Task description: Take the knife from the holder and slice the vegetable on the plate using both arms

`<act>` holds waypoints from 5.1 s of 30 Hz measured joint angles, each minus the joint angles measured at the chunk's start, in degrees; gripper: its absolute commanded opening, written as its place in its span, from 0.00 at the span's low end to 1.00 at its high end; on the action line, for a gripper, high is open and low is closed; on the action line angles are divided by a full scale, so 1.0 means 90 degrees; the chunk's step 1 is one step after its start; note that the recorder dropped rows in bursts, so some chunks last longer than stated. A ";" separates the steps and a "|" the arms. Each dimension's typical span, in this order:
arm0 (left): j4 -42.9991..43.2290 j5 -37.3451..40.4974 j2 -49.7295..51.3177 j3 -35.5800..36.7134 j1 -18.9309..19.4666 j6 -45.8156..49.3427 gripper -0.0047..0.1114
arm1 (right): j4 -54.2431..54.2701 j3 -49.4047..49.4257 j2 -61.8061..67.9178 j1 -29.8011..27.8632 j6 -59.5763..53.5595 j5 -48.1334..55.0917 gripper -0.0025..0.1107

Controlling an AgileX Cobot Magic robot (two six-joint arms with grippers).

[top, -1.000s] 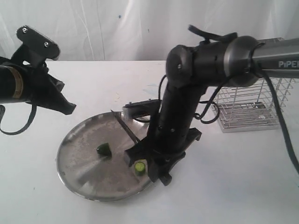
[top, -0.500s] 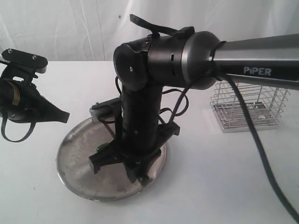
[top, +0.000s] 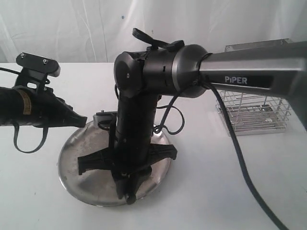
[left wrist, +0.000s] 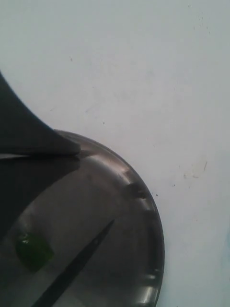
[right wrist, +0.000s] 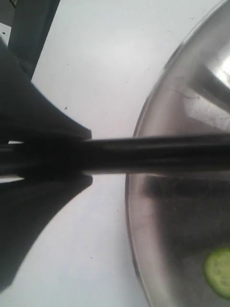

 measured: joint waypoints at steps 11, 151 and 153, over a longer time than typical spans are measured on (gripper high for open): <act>-0.0477 -0.0447 0.0320 0.0012 0.0000 -0.0088 0.04 | 0.0086 0.0000 0.0000 0.0220 0.0497 -0.0323 0.02; 0.3365 -0.4833 0.2213 -0.0208 0.1120 -0.3082 0.04 | 0.0003 0.0395 0.0011 0.0459 0.0959 -0.0529 0.02; 0.3421 -0.4624 0.2213 -0.0208 0.1120 -0.3108 0.04 | 0.0003 0.0395 0.0011 0.0459 0.0959 -0.0575 0.02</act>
